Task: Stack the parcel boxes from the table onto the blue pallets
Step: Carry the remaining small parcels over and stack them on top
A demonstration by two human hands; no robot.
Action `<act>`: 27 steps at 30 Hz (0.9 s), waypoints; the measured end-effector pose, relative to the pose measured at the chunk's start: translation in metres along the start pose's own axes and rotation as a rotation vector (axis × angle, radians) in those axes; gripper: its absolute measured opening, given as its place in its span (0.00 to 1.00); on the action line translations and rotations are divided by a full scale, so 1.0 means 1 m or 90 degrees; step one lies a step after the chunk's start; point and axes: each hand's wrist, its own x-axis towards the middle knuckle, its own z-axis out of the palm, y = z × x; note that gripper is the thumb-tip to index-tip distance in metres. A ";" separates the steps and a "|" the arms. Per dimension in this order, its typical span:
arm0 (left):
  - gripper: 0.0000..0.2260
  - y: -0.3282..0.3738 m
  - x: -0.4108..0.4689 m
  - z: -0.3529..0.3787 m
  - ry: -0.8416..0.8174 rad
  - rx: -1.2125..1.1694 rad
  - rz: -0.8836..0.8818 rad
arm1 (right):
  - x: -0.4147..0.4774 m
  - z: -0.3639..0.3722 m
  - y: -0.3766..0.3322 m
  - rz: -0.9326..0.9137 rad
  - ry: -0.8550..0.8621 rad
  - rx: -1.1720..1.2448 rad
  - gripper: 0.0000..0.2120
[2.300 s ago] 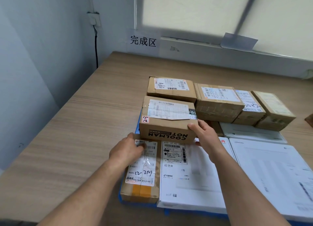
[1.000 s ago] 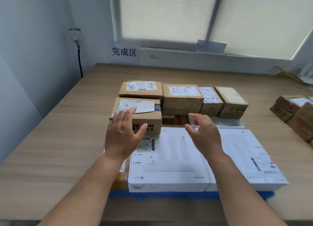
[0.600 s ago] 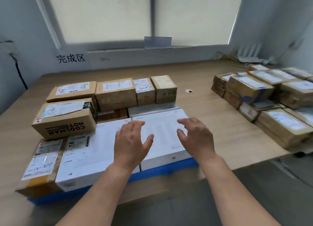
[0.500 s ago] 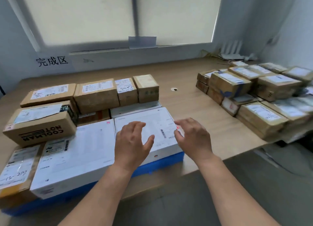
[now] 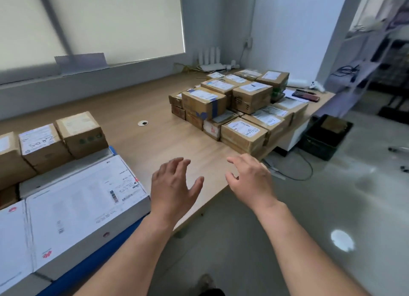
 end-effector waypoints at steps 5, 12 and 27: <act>0.26 0.050 0.044 0.037 -0.050 -0.024 0.059 | 0.022 -0.022 0.053 0.065 0.048 -0.024 0.16; 0.28 0.110 0.119 0.106 -0.084 -0.049 0.089 | 0.082 -0.037 0.133 0.109 0.097 -0.074 0.15; 0.30 0.173 0.300 0.208 -0.094 -0.079 -0.034 | 0.277 -0.037 0.265 0.068 -0.006 -0.120 0.19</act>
